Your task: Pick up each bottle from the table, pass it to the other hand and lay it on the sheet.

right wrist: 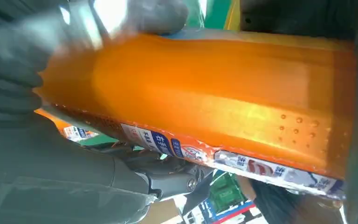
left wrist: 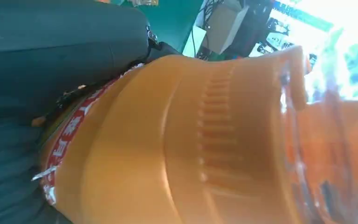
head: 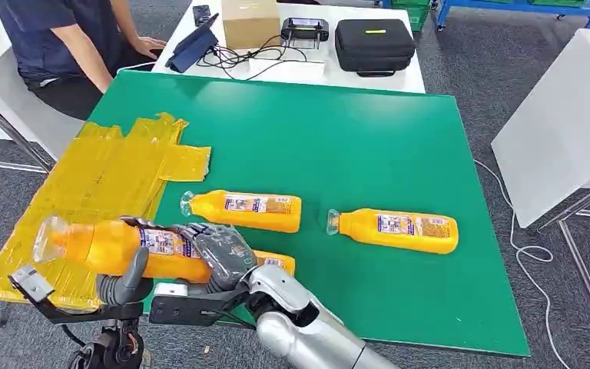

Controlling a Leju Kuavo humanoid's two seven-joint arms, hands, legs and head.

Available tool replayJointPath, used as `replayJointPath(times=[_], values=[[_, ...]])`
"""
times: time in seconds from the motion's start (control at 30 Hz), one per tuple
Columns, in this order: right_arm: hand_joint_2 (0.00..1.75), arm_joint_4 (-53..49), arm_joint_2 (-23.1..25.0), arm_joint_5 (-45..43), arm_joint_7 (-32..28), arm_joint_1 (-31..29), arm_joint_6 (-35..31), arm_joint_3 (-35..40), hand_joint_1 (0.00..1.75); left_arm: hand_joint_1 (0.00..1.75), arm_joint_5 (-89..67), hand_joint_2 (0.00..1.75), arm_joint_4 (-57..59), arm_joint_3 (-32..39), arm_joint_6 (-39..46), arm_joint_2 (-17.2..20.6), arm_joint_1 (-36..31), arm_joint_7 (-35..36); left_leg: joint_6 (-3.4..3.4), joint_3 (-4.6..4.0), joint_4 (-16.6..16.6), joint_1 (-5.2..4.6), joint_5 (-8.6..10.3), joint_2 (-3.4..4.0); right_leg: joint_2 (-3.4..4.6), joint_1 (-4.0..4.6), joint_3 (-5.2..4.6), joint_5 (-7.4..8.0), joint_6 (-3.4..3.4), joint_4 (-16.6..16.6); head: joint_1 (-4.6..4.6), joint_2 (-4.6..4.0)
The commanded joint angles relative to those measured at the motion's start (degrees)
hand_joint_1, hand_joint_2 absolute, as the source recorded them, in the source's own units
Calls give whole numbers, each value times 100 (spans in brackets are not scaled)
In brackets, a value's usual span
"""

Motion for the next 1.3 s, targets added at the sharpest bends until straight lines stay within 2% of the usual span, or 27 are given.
replayJointPath(times=[0.03,0.1,0.13,0.17,0.2,0.37,0.47,0.5,0.57,0.63,0.7,0.73,0.77,0.87,0.9,0.93,1.0,1.17,1.2,1.3], values=[[175,90,-263,-36,-37,-135,128,482,175,175,-6,175,80,-9,-5,-15,-260,24,-11,27,-4,7,-7,-10,2,5,35,-9,-8,-10,0,-2],[175,213,-246,-117,44,-201,54,487,175,175,4,175,122,-4,-35,-21,-261,20,-8,16,-4,5,-4,-6,2,4,22,-5,-6,-7,0,-2],[175,233,-264,-176,30,-201,-22,448,47,175,11,175,149,-1,-44,-20,-260,15,-11,28,-4,6,-8,-8,3,5,35,-10,-8,-9,2,-2],[175,195,-287,-340,-78,-187,-174,309,0,175,27,175,187,17,-45,-19,-275,-7,-12,29,-4,8,-9,-8,3,7,38,-10,-9,-10,0,0],[0,151,-333,-425,-45,-238,-181,244,0,175,28,175,213,37,-44,-20,-301,-20,-15,42,-7,9,-12,-11,3,7,52,-14,-11,-14,0,0],[0,-159,-510,-571,-6,-268,-198,-3,0,175,-65,175,128,136,32,-46,-286,-51,-5,8,-3,2,0,-7,0,2,12,-1,-2,-6,0,0],[0,-250,-553,-597,8,-248,-212,-49,0,175,-234,175,65,177,133,-61,-273,-49,-10,25,-1,7,-8,-9,3,6,34,-8,-7,-8,-2,-2],[0,-375,-612,-675,24,-225,-304,-174,0,175,-926,175,-31,250,587,-67,-274,-160,-6,10,-1,3,-2,-3,4,3,15,-2,-4,-5,2,-2],[0,-588,-744,-793,0,-267,-361,-389,0,175,-1758,175,-248,489,1089,-130,-329,-246,-12,28,5,9,-13,-10,4,8,40,-13,-9,-4,0,0],[0,-699,-818,-864,-33,-287,-335,-497,0,175,-1877,175,-410,633,1136,-119,-348,-175,-11,20,9,9,-11,-12,1,8,32,-12,-8,0,2,-2],[0,-876,-838,-984,-59,-232,-267,-683,0,175,-2768,175,-649,920,1535,-184,-444,-196,-10,16,6,8,-8,-9,2,7,26,-8,-7,-2,2,0],[0,-941,-830,-998,-73,-201,-236,-748,0,175,-3274,175,-709,1036,1785,-168,-554,-237,-13,24,9,10,-13,-6,8,9,34,-12,-9,-1,0,-2],[0,-1066,-789,-927,-52,-101,-132,-887,0,175,-4412,175,-722,1199,2375,-92,-751,-298,-15,25,12,11,-15,-9,5,10,37,-15,-10,2,0,-2],[0,-1634,-719,-506,78,318,254,-1259,0,175,-6786,175,131,1230,3598,412,-1737,419,-12,9,3,8,1,-31,-21,7,22,-9,-9,1,0,-2],[0,-1792,-709,-370,70,442,382,-1327,0,175,-7608,175,849,1190,3976,710,-2228,762,-8,0,-3,6,9,-35,-29,6,12,-2,-6,-3,0,0],[0,-1846,-704,-328,71,498,418,-1351,0,175,-7545,175,1269,1190,4104,817,-2474,712,-15,15,-7,9,12,-63,-53,7,29,-10,-12,-5,2,-2],[0,-1880,-706,-278,37,563,495,-1348,0,175,-8634,175,2065,1109,4591,1068,-2838,1013,-13,22,-8,7,11,-49,-45,5,33,-6,-11,-6,2,0],[0,-1811,-718,-297,-1,541,536,-1293,0,175,-10045,175,3868,860,5372,1367,-3565,1479,-19,23,-9,4,15,-29,-26,4,29,-1,-8,4,0,-2],[0,-1794,-725,-304,-2,511,541,-1262,0,175,-10181,175,4291,809,5436,1396,-3762,1500,-30,46,-9,12,8,-31,-19,10,57,-8,-17,-1,0,0],[0,-1786,-736,-372,-10,467,539,-1218,0,175,-10687,175,4904,695,5436,1407,-4044,1609,-18,23,-5,6,17,-28,-25,5,29,-3,-8,4,0,-2]])
